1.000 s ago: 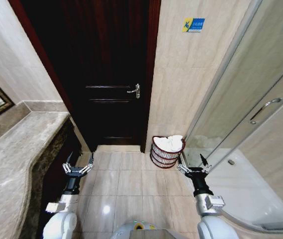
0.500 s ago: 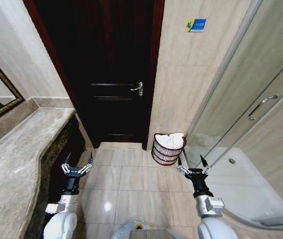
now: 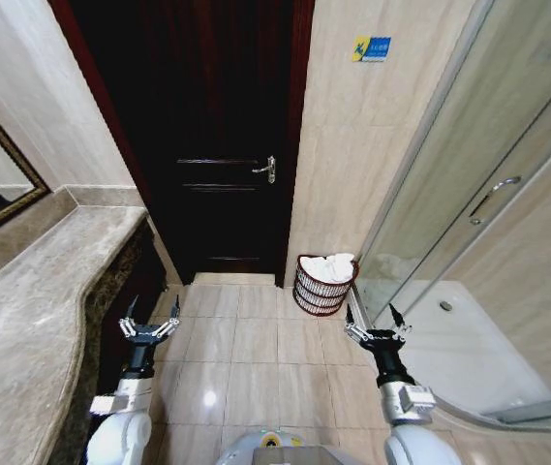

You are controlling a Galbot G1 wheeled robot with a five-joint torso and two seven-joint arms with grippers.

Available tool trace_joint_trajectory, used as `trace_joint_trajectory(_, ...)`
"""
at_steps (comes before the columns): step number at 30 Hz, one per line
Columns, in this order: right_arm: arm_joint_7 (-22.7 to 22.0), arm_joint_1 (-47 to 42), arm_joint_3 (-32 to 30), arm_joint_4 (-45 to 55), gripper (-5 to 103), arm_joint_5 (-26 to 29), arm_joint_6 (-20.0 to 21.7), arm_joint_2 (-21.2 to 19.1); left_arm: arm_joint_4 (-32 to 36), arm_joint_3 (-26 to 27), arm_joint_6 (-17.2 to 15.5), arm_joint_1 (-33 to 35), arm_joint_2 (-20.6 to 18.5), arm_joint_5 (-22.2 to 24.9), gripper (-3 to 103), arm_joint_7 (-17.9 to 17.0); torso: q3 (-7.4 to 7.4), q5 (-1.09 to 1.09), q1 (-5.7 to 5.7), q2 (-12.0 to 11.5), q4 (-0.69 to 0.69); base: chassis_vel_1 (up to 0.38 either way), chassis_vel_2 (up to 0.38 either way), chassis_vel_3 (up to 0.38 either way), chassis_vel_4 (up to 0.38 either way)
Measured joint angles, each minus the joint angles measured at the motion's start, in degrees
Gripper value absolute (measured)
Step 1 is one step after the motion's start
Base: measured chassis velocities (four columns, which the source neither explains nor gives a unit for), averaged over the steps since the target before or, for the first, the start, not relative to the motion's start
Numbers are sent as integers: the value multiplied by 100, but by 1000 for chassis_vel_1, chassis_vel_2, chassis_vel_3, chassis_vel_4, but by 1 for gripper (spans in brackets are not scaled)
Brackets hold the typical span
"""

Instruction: Discard the used towel into the hamper.

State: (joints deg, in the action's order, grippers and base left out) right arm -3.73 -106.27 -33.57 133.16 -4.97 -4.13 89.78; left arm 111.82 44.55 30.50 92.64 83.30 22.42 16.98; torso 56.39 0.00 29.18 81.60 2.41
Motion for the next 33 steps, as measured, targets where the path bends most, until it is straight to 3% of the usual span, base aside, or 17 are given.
trace_joint_trajectory(11, 5, -19, 16, -22, 100, -8, -58, -22, 193, -41, -382, 166, 4, -99, 100, -265, 0, 0, 0, 0, 0, 61, -48, -60, 59)
trace_joint_trajectory(25, 8, -29, 9, -38, 100, -7, -89, -38, 264, -32, -442, 187, 8, -124, 100, -323, 0, 0, 0, 0, 0, 39, -47, -38, 38)
trace_joint_trajectory(33, 22, -5, 10, -108, 100, 9, -184, -27, 295, -45, -579, 190, -16, -236, 100, -616, 0, 0, 0, 0, -1, 34, -34, -33, 31)
